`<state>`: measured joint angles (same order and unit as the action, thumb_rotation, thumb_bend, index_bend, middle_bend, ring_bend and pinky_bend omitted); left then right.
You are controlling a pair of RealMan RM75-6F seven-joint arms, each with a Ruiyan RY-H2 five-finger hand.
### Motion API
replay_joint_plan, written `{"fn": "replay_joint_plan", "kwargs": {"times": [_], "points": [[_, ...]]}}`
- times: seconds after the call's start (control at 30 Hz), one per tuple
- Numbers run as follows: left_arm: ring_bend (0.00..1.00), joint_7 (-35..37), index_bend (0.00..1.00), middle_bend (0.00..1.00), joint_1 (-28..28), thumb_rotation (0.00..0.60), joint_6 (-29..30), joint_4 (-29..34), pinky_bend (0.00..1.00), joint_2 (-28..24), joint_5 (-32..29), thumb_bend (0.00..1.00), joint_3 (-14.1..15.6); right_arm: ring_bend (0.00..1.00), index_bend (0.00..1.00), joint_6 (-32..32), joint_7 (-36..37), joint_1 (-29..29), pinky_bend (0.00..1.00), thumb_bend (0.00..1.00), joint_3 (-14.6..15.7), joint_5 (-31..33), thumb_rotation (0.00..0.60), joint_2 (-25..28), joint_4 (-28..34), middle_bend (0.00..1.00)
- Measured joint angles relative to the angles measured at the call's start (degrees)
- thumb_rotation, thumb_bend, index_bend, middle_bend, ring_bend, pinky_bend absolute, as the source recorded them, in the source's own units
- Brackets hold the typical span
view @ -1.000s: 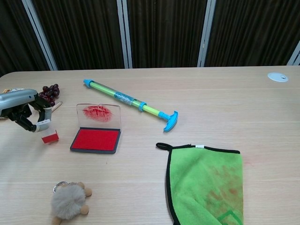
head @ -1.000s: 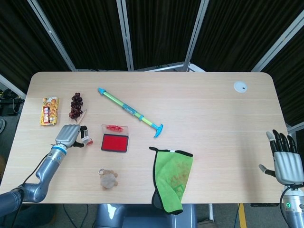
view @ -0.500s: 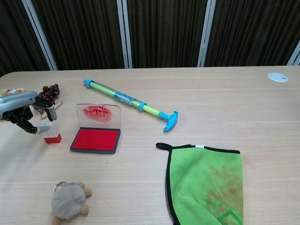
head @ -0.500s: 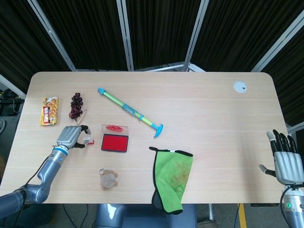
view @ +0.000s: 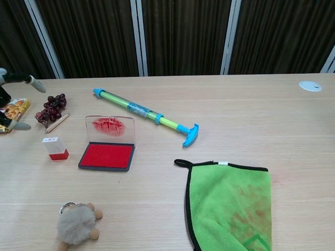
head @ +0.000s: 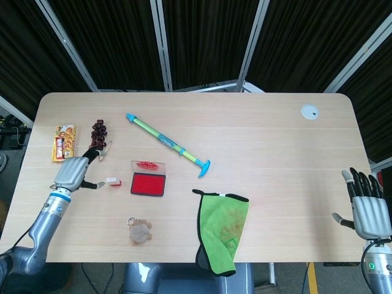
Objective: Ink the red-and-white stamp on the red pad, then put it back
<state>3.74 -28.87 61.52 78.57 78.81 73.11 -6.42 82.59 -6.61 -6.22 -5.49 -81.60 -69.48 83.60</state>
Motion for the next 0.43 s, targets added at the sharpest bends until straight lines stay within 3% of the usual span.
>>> {"fn": "replay_joint_plan", "kwargs": {"times": [0.07,0.13,0.2,0.27,0.43], "points": [[0.53,0.5,0.14,0.01,1.5,0.600,3.5,1.2,0.56,-1.3,1.7,0.00,0.3,0.00,0.00,0.2,0.3,0.1,0.00,0.00,0.2,-0.4,0.600,0.2,0.4,0.00],[0.19,0.7,0.04,0.00,3.7,0.600,8.0,2.4,0.23,-2.7,3.6,0.00,0.8,0.00,0.00,0.5,0.7,0.2,0.00,0.00,0.4,-1.0,0.600,0.5,1.0,0.00],[0.02,-0.3,0.00,0.00,6.5,0.600,13.0,3.9,0.04,-4.1,5.1,0.00,1.7,0.00,0.00,0.9,1.0,0.3,0.00,0.00,0.5,-1.5,0.600,0.9,1.5,0.00],[0.00,-1.8,0.00,0.00,9.1,0.600,17.0,5.7,0.00,-5.2,6.2,0.00,2.5,0.00,0.00,1.1,1.2,0.4,0.00,0.00,0.7,-1.9,0.600,1.1,1.9,0.00],[0.00,-6.8,0.00,0.00,15.7,0.600,24.3,11.5,0.00,-7.8,8.1,0.00,4.8,0.00,0.00,1.7,1.3,0.5,0.00,0.00,0.9,-2.9,0.600,1.4,2.4,0.00]]}}
